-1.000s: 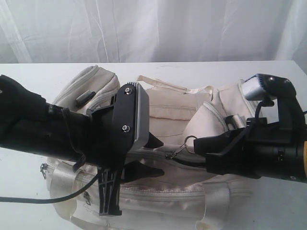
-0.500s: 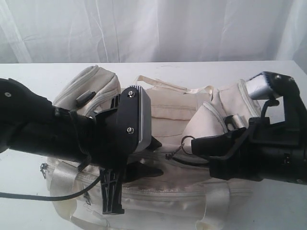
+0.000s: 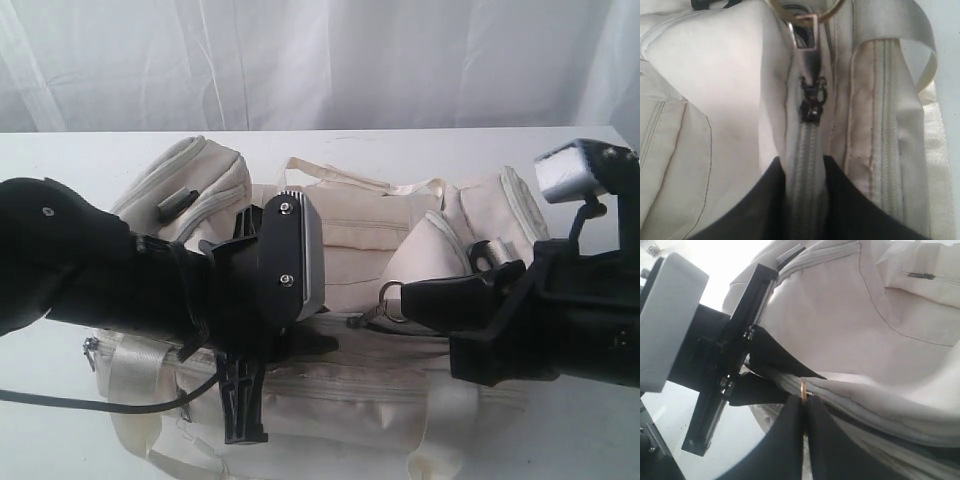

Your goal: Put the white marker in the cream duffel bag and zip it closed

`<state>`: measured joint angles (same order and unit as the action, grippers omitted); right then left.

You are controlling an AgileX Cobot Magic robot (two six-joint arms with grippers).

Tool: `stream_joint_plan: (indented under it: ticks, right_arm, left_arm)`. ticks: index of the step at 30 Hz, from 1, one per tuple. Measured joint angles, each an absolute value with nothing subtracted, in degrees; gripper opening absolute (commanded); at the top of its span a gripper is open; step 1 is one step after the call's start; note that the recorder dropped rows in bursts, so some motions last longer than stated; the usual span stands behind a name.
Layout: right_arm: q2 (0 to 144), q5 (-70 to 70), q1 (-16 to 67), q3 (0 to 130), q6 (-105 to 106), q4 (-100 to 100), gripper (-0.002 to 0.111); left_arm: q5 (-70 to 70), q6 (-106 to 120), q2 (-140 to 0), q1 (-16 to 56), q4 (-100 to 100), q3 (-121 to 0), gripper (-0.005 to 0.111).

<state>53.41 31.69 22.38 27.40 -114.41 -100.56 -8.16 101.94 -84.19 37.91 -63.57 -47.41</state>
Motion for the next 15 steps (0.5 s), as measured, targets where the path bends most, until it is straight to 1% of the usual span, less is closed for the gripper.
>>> stream_joint_plan:
  ticks: [2,4,15]
  right_arm:
    - [53.4,31.7,22.4,27.4,-114.4,-100.6,0.000]
    - [53.4,31.7,22.4,27.4,-114.4,-100.6,0.000]
    - [53.4,28.7,22.4,26.3,-114.4,-100.6,0.000]
  left_arm:
    - [-8.1,101.9,-84.3,37.9,-63.6,-47.4,0.012]
    - [-8.1,101.9,-84.3,37.9,-63.6,-47.4,0.009]
    - [-7.8,101.9,-84.3,37.9,-63.6,-47.5,0.010]
